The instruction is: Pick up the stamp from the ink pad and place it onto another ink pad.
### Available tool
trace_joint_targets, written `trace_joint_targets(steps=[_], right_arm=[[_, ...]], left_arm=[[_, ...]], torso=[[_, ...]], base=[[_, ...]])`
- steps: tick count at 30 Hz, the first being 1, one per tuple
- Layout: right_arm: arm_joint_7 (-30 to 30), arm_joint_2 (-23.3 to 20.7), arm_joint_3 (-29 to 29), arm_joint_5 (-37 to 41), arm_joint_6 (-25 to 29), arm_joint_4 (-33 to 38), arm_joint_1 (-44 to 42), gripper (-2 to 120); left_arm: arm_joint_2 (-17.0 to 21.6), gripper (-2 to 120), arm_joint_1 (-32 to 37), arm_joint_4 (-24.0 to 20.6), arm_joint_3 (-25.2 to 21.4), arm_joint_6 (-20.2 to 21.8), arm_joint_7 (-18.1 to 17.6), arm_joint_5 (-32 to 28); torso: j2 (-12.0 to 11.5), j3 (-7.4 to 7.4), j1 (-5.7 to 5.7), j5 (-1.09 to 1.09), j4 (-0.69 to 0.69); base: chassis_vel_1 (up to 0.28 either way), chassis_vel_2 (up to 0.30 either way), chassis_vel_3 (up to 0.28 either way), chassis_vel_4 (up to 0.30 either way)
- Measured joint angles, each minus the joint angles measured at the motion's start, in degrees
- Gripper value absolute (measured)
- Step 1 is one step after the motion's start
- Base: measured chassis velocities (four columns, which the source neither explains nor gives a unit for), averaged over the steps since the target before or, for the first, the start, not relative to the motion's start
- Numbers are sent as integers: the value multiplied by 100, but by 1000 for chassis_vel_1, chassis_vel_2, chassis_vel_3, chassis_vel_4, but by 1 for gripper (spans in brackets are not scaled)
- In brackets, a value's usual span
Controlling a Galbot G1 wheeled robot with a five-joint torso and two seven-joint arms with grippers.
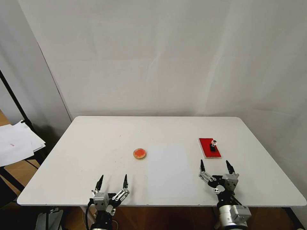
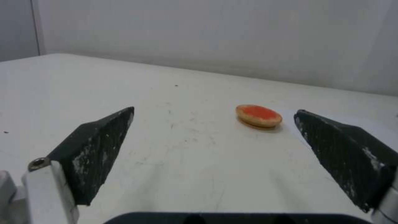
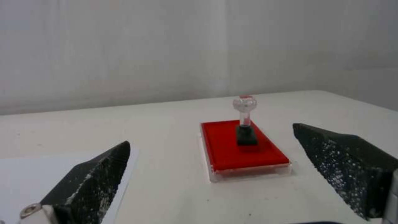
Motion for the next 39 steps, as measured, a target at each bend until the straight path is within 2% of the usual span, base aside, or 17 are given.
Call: trace_joint_targets(steps=[12,14,18,23,26,27,31,39], right_arm=[[-153,-76,-101,339,-36,-830,839,100],[-190,-78,-101,389,-28,-957,958,100],[-213,-92,-126,433,-28,-1113,1176,100],[-214,-109,-134,496,-101,-1109,1359,100],[-207,-109,-105,513,-185,-1006,1330,100],[-182,-112,-57,545,-396,-773,1181,100],[-167,-161,-55,542,-427,-496,970,100],[-133,-200,-13,706,-468,-747,1379,100]], left_arm=[[0,102,0,0,0,0,0,0],[0,102,0,0,0,0,-1,0],[0,102,0,0,0,0,0,0],[0,102,0,0,0,0,0,0],[0,102,0,0,0,0,0,0],[0,102,0,0,0,0,0,0],[-1,102,0,0,1,0,0,0],[0,102,0,0,0,0,0,0]], torso=[[0,0,0,0,0],[0,0,-1,-5,-4],[0,-1,-3,0,-3],[0,0,0,2,5],[-1,0,1,1,5],[-1,0,2,0,2],[0,0,-1,0,-1],[0,0,0,0,1]], base=[[0,0,0,0],[0,0,0,0],[0,0,0,0],[0,0,0,0],[0,0,0,0],[0,0,0,0],[0,0,0,0],[0,0,0,0]])
